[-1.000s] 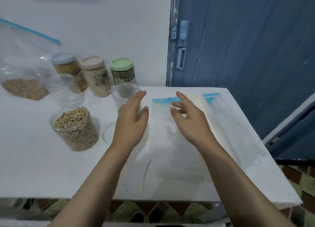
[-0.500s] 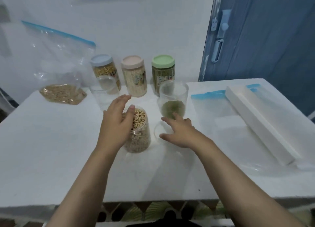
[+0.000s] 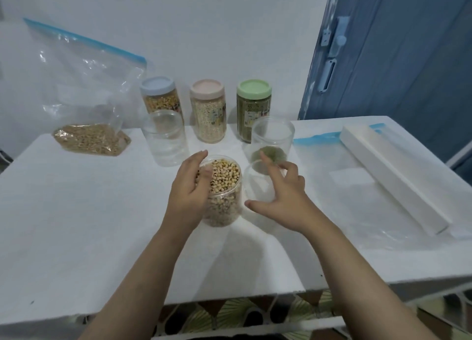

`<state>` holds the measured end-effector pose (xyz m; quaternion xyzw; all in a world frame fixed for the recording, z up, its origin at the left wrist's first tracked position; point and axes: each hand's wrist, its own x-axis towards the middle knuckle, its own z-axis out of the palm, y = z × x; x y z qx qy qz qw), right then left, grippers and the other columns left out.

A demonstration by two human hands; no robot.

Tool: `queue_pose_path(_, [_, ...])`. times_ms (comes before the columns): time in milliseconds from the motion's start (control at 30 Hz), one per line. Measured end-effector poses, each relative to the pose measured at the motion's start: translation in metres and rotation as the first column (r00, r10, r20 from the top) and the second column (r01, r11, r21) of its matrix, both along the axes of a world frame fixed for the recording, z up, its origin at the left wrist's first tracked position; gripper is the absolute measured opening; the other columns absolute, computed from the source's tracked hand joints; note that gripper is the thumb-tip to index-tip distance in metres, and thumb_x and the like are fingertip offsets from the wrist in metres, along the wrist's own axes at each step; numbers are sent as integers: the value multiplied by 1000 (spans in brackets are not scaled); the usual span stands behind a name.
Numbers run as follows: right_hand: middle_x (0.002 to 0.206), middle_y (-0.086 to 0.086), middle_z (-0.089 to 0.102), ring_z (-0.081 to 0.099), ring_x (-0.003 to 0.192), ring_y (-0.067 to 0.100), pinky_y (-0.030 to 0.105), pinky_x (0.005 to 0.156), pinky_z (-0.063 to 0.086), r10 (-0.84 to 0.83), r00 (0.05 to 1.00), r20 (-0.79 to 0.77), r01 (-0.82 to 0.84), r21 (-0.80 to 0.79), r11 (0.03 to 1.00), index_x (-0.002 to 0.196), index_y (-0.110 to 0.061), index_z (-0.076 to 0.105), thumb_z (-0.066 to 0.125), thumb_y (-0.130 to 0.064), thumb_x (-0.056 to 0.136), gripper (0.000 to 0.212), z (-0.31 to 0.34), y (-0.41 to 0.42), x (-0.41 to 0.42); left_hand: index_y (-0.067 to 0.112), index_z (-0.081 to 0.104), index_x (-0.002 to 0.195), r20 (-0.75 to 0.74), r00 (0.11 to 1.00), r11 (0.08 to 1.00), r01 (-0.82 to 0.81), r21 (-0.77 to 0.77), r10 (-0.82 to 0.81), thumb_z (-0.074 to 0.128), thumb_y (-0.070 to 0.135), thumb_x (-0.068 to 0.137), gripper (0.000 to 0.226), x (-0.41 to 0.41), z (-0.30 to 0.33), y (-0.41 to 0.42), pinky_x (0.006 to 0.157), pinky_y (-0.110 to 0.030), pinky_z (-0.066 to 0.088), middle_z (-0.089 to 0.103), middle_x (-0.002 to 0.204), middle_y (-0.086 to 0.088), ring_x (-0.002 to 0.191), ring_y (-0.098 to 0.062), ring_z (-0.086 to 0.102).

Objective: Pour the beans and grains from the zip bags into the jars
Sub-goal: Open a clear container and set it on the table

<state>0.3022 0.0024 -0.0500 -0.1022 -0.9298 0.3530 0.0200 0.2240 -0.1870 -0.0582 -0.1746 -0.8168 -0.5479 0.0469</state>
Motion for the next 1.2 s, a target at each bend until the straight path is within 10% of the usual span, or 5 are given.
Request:
queue_pose_path(167, [148, -19, 20, 17, 125, -3, 26, 104, 21, 18, 977, -214, -44, -116, 992, 153, -54, 6, 79, -54, 75, 107, 24, -8, 5, 29, 49, 144, 158, 987, 982, -38, 184, 8, 38, 39, 106, 41, -2, 3, -2, 118, -41, 33, 49, 145, 13, 137, -6, 42])
queue_pose_path(367, [160, -12, 23, 10, 149, 19, 50, 121, 19, 111, 980, -166, -138, -163, 977, 153, -52, 8, 77, -69, 66, 113, 16, -26, -23, 29, 46, 146, 207, 977, 974, -4, 226, -44, 39, 38, 105, 42, -2, 9, -5, 115, -25, 30, 47, 148, 14, 137, 0, 39])
queue_pose_path(800, [158, -13, 17, 8, 147, 5, 30, 115, 15, 113, 962, -248, -178, -254, 951, 154, -47, 11, 81, -52, 72, 108, 6, -55, -38, 38, 56, 129, 278, 956, 962, 10, 272, -89, 45, 40, 103, 29, -9, -10, -26, 113, -43, 40, 60, 134, 10, 127, -10, 55])
queue_pose_path(1200, [146, -16, 36, 39, 133, -3, 22, 108, 35, -31, 966, -258, -113, -522, 846, 158, -40, 8, 61, -62, 81, 95, -15, -61, -37, 29, 44, 146, 236, 961, 972, 95, 216, -147, 44, 39, 104, 43, -9, -17, -32, 115, -32, 38, 50, 145, 12, 133, -1, 47])
